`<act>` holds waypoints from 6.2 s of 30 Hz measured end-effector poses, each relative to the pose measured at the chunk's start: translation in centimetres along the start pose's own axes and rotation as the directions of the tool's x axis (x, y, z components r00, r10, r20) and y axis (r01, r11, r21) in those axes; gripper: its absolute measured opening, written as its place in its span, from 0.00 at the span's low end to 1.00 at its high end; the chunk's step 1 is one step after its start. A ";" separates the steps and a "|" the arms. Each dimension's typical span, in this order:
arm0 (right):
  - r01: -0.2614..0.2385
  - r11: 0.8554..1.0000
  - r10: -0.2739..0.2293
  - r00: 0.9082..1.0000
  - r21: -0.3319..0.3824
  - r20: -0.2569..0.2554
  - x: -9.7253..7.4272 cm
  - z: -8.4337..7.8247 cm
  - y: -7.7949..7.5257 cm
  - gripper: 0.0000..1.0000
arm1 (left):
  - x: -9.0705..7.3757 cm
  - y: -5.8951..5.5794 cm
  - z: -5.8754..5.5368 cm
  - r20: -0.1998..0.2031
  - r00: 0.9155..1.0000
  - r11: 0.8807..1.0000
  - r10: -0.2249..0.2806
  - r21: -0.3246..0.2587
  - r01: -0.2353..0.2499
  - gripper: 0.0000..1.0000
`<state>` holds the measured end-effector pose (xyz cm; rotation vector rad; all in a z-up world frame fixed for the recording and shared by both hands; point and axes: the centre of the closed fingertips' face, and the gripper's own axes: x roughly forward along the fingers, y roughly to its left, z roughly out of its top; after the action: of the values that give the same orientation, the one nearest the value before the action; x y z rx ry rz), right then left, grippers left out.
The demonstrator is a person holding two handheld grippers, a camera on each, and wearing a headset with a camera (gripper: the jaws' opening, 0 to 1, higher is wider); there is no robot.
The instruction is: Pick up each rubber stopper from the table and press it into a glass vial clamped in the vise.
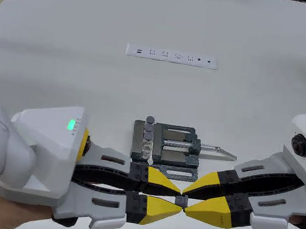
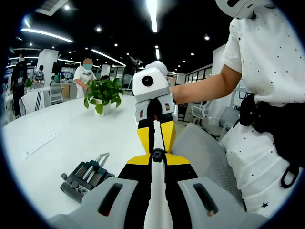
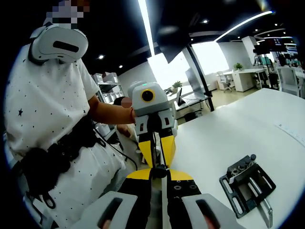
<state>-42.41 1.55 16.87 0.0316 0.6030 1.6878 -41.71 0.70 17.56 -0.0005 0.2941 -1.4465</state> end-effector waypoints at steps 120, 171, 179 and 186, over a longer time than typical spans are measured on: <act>0.136 0.991 -0.135 0.986 0.001 0.094 -0.9 3.7 -2.4 0.05 | -2.0 2.1 0.6 0.125 0.980 0.984 0.153 -0.110 -0.139 0.09; 0.138 0.926 -0.357 0.618 -0.350 -0.701 5.2 -3.6 -18.1 0.05 | -7.3 8.6 -9.0 0.003 0.898 0.898 0.439 -0.002 -0.439 0.91; 0.116 0.928 -0.352 0.585 -0.354 -0.731 5.6 -4.3 -18.7 0.05 | -8.0 9.1 -9.3 0.013 0.891 0.891 0.454 -0.017 -0.453 0.91; 0.092 0.921 -0.363 0.555 -0.379 -0.748 5.6 -4.9 -19.1 0.05 | -8.3 9.0 -9.4 0.016 0.889 0.889 0.457 -0.022 -0.457 0.90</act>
<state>-27.98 6.50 3.24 -1.0758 0.9659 1.4436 -35.57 11.67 8.53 0.0371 0.2686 -0.9719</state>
